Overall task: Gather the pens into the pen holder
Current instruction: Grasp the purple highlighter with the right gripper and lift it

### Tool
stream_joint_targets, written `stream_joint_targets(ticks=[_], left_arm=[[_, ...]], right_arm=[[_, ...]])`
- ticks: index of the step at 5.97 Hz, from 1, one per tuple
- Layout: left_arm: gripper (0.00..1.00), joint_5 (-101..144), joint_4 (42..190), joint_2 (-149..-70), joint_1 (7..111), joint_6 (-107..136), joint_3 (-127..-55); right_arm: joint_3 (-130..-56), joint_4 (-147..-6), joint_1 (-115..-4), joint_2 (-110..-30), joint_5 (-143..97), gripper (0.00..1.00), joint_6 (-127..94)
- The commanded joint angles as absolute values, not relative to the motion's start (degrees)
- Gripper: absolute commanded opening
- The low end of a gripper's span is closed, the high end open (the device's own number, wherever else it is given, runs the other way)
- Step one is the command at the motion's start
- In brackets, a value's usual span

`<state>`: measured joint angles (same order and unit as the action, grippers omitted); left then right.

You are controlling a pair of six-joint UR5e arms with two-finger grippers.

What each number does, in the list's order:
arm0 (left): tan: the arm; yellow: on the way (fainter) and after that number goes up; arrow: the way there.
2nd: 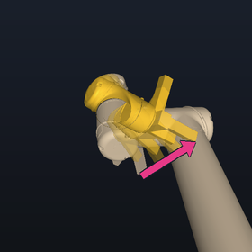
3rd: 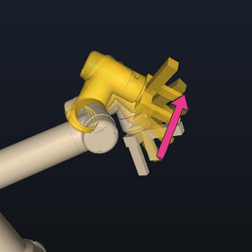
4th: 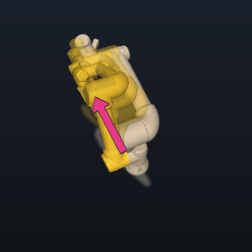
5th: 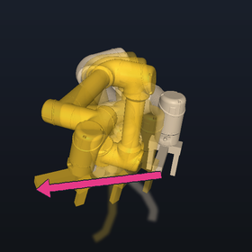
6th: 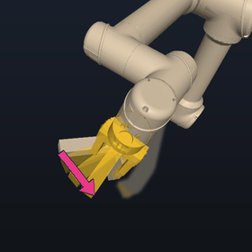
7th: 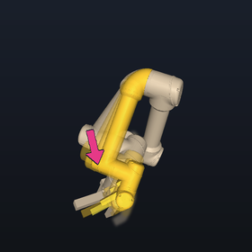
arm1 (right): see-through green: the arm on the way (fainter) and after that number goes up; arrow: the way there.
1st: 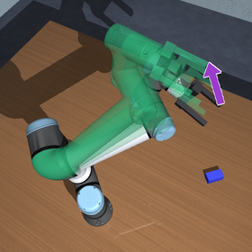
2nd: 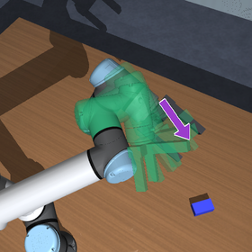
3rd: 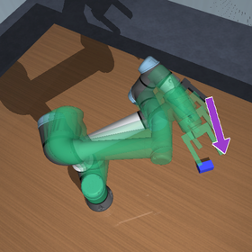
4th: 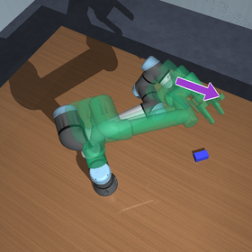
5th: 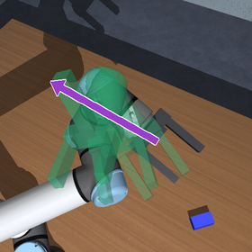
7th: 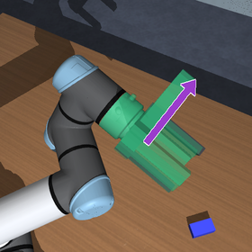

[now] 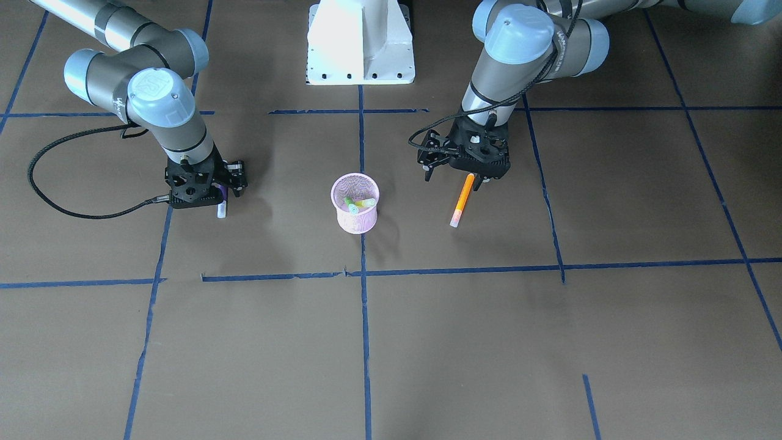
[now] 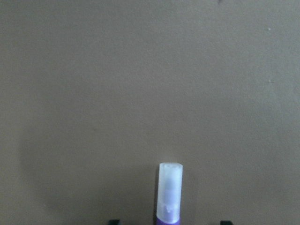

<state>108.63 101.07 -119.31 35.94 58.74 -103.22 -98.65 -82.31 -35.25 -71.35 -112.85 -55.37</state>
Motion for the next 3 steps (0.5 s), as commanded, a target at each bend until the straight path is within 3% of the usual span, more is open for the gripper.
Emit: stream_joint_targets(ticks=[1,2,3], left_arm=[[1.0,108.63,101.07,-119.27,35.95,58.8,-103.27],[1.0,108.63,101.07,-119.27,35.95,58.8,-103.27],[1.0,108.63,101.07,-119.27,35.95,58.8,-103.27]], right_arm=[[-98.0,-82.27,-35.33,-70.4,-112.85,0.53,-55.72],[-98.0,-82.27,-35.42,-70.31,-112.94,0.34,-55.72],[-97.91,-82.27,-35.33,-70.49,-112.85,0.21,-55.72]])
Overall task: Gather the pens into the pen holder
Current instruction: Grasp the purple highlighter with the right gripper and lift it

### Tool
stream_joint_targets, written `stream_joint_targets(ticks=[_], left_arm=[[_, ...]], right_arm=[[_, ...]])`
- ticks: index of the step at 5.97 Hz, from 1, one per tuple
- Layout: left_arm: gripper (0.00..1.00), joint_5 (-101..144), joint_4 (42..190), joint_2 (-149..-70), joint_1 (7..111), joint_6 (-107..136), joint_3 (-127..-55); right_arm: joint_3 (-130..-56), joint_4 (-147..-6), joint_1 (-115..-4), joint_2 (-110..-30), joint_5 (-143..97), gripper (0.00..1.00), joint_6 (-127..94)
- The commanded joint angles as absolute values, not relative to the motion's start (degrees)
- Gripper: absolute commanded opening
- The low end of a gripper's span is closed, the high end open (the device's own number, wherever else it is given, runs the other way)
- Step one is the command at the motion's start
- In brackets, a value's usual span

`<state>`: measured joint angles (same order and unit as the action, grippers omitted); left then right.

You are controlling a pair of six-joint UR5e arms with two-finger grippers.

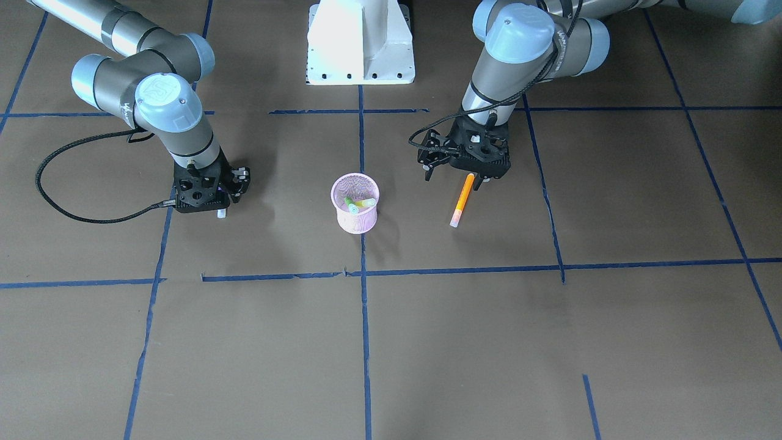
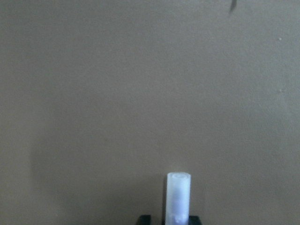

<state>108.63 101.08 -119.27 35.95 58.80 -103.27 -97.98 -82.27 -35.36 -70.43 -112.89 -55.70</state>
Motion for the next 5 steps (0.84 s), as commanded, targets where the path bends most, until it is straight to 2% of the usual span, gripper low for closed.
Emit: stream_joint_targets(ticks=[1,3,5], left_arm=[[1.0,108.63,101.07,-119.27,35.86,58.8,-103.27],[1.0,108.63,101.07,-119.36,35.95,58.8,-103.27],[1.0,108.55,101.07,-119.36,35.86,58.71,-103.18]], right_arm=[[-97.91,-82.27,-35.25,-70.92,-112.85,0.21,-55.2],[-98.78,-82.27,-36.03,-70.4,-113.03,0.03,-55.37],[-105.78,-82.27,-39.27,-70.57,-109.46,0.04,-56.07]])
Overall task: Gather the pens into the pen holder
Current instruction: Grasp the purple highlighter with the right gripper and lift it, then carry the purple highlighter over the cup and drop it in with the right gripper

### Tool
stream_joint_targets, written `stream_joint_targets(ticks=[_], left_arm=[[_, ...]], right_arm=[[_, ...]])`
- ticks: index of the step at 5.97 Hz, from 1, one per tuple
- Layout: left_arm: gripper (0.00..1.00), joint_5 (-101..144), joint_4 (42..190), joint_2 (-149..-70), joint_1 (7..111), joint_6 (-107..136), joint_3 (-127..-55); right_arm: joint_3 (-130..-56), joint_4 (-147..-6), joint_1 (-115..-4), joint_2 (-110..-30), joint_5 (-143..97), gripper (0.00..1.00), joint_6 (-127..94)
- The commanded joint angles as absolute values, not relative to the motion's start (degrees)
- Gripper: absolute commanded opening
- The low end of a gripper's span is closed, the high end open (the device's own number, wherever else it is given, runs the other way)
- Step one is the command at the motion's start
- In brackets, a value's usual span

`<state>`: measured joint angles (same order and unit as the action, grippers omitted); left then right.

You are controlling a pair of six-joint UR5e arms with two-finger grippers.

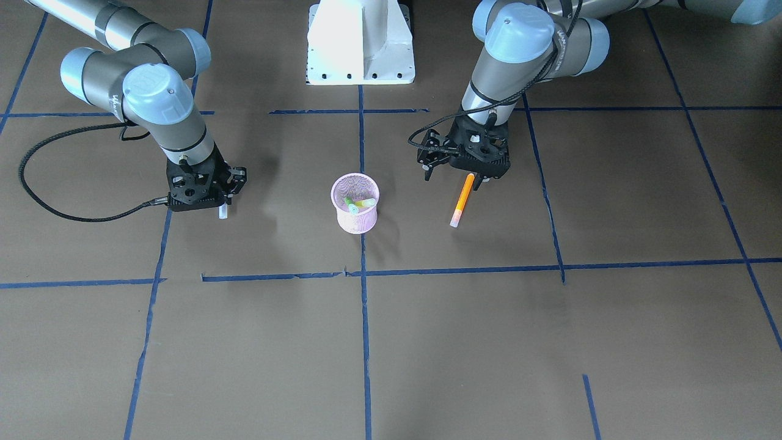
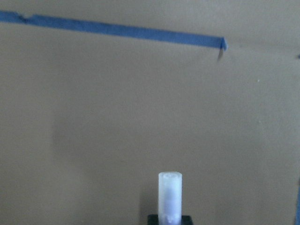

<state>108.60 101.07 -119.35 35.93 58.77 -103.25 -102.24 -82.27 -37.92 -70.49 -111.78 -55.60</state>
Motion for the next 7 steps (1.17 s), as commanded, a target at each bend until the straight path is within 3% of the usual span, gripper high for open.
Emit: stream_joint_targets(ticks=[1,4,7], left_arm=[[1.0,108.54,101.07,-119.36,35.77,58.8,-103.18],[1.0,108.46,101.07,-118.21,35.33,58.1,-103.01],[1.0,108.54,101.07,-117.42,35.42,56.95,-103.18]], right_arm=[[-110.26,-82.53,-39.29,-70.58,-104.2,0.03,-61.64],[-114.25,-82.27,-35.46,-64.71,-86.4,0.01,-75.6],[-110.94,-82.79,-23.06,-58.74,-62.21,0.01,-87.75]])
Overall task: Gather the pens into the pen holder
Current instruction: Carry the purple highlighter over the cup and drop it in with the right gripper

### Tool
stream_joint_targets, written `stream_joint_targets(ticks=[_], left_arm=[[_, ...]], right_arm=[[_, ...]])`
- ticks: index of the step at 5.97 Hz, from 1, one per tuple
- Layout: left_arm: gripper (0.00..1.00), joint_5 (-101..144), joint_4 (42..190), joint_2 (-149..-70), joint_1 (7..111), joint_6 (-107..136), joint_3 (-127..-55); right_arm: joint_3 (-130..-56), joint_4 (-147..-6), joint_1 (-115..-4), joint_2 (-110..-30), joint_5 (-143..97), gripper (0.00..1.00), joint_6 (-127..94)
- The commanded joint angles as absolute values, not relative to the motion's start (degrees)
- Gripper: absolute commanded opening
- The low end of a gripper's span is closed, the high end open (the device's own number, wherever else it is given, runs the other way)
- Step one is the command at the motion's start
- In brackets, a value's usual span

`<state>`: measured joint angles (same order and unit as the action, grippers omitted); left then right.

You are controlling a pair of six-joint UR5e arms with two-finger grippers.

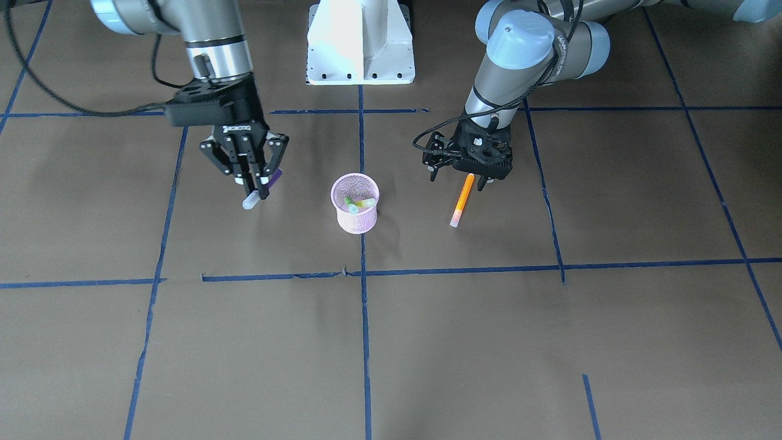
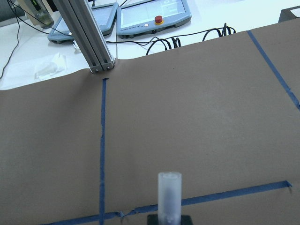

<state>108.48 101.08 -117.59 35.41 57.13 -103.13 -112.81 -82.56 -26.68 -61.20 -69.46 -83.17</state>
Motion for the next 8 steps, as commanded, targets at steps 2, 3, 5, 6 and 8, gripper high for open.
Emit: stream_joint_targets(ticks=[2,3,5,6,8], left_arm=[[1.0,108.54,101.07,-117.33,35.51,56.95,-103.18],[1.0,108.54,101.07,-117.33,35.42,57.04,-103.18],[1.0,108.63,101.07,-117.33,35.42,56.95,-103.18],[1.0,108.55,101.07,-117.33,35.42,56.95,-103.18],[1.0,108.63,101.07,-117.42,35.33,56.95,-103.1]], right_arm=[[-104.87,-82.88,-21.54,-53.54,-56.8,0.02,-90.26],[-103.55,-82.79,-21.53,-53.09,-55.21,0.02,-90.26],[-101.08,-82.44,-18.65,-53.35,-52.83,0.03,-90.35],[-100.81,-82.44,-16.72,-53.7,-50.47,0.04,-91.66],[-100.72,-82.71,-15.91,-53.44,-49.22,0.98,-91.85]])
